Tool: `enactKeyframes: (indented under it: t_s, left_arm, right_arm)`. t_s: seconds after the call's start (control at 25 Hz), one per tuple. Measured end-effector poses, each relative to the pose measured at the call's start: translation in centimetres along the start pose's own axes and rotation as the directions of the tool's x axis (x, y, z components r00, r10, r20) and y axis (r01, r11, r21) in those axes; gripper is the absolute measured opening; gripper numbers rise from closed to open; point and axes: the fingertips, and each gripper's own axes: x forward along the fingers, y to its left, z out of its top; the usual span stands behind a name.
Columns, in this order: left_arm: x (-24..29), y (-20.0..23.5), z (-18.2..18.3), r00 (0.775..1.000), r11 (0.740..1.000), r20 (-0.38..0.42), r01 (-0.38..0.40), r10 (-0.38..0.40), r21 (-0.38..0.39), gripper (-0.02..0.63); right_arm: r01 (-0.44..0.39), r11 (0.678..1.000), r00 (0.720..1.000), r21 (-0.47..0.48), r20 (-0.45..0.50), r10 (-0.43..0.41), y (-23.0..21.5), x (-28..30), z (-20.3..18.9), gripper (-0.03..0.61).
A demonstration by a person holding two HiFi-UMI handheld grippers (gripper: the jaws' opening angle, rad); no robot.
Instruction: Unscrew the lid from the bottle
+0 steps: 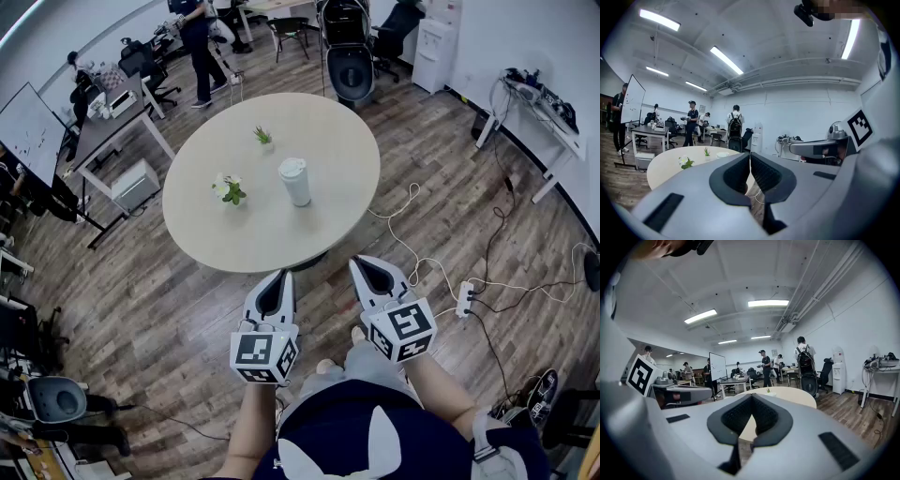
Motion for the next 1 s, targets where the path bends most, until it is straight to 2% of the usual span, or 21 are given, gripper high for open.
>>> enactKeyframes:
  t_s: [0.32, 0.44, 0.52, 0.88, 1.0]
  left_arm:
    - [-2.5, 0.9, -1.0, 1.0, 1.0, 0.013, 0.01, -0.009, -0.03, 0.026]
    - [-2.1, 0.3, -1.6, 0.998, 0.998, -0.008, 0.057, -0.057, -0.006, 0.025]
    - [-1.6, 0.7, -1.4, 0.998, 0.998, -0.009, 0.069, -0.069, 0.001, 0.026]
    - [3.0, 4.0, 0.3, 1.0, 0.999, -0.03, -0.001, 0.002, 0.042, 0.026]
    - [5.0, 4.5, 0.5, 0.999, 0.999, -0.039, 0.015, -0.014, 0.033, 0.026]
  right_arm:
    - [0.001, 1.0, 1.0, -0.024, -0.002, -0.001, 2.8, -0.6, -1.0, 0.003]
    - [-0.007, 0.999, 1.0, -0.032, -0.015, 0.007, 2.7, 0.0, -1.5, 0.003]
    - [-0.011, 1.0, 1.0, -0.024, -0.013, 0.01, 2.5, 0.8, -1.2, 0.003]
    - [-0.045, 0.999, 0.999, -0.02, 0.013, 0.045, 0.6, 5.6, 1.2, 0.005]
    - [-0.053, 0.998, 0.999, -0.025, 0.002, 0.053, -0.5, 7.3, 1.6, 0.005]
